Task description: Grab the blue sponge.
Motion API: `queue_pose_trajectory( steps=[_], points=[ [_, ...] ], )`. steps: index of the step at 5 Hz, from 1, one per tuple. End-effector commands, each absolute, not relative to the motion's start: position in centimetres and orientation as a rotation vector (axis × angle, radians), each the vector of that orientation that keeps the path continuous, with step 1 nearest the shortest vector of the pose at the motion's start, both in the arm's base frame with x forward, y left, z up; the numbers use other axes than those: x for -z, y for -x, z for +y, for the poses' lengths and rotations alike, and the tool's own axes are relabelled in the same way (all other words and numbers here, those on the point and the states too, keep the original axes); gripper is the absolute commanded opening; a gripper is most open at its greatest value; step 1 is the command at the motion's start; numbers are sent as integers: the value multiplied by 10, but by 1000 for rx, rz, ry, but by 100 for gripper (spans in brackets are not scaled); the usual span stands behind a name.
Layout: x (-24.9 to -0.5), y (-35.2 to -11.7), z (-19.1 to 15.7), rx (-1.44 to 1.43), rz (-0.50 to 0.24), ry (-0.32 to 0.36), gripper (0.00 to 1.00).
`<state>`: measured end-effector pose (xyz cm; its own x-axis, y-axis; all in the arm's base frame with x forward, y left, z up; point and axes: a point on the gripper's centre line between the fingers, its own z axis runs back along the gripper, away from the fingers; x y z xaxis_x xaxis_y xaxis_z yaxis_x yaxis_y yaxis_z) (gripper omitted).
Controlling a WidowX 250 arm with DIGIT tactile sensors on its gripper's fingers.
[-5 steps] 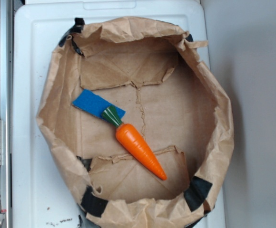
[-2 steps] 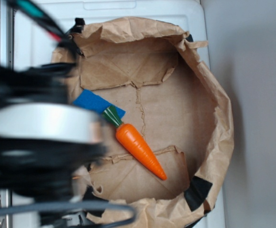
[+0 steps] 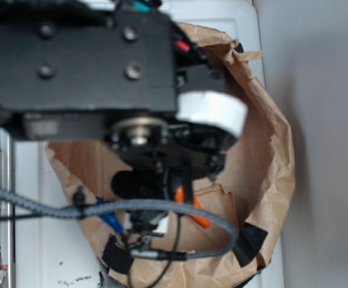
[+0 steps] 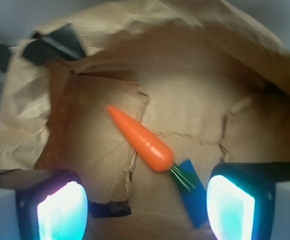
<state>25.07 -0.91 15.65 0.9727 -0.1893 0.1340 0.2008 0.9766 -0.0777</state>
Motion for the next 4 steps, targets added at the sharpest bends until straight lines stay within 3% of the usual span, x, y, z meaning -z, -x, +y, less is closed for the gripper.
queue_pose_trajectory(
  steps=[1,2,3,4],
  points=[
    [-170,-254,-8,191,-178,81,100],
    [-170,-254,-8,191,-178,81,100],
    [-144,-248,1,246,-164,49,100],
    [-121,-255,11,285,-169,63,100]
  ],
)
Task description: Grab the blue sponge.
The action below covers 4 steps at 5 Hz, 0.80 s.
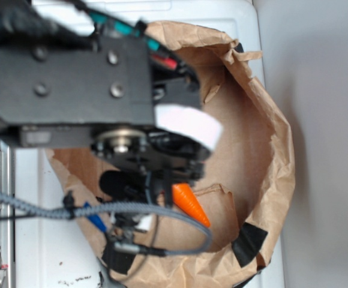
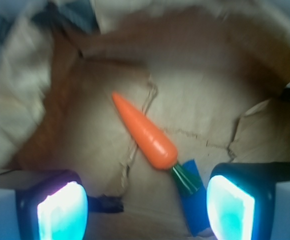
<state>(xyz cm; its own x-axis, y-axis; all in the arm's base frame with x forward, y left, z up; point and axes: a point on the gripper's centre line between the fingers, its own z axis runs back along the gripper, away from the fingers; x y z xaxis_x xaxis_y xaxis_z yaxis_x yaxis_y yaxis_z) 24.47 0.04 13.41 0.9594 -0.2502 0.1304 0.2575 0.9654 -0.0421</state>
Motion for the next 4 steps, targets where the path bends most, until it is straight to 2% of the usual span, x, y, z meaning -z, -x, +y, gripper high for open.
queue_pose_trajectory(
  steps=[1,2,3,4],
  points=[
    [-96,-262,13,302,-207,52,100],
    [-60,-264,16,339,-179,28,100],
    [-39,-250,27,402,-179,-5,100],
    [-9,-244,36,423,-132,-27,100]
  ],
)
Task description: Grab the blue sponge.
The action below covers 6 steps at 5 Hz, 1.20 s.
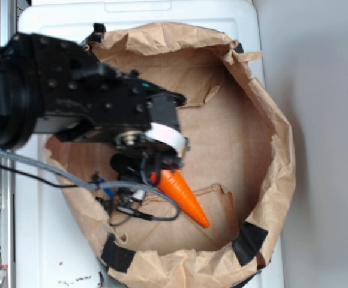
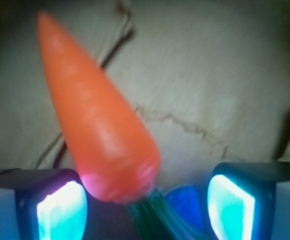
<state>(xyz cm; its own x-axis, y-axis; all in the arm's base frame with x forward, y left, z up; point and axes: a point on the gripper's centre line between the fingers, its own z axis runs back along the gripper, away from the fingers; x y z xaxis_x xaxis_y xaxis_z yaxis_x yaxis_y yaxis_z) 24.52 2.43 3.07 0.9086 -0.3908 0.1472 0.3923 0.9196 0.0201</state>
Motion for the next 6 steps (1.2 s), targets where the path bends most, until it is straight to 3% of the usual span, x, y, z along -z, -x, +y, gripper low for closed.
queue_pose_trajectory(
  steps=[1,2,3,4,6],
  points=[
    [22,-235,38,422,-124,-62,0],
    [10,-224,33,396,-147,-22,0],
    [-41,-213,14,348,-164,102,0],
    [-93,-250,-10,278,-177,213,0],
    [-183,-263,-16,192,-192,269,0]
  ],
)
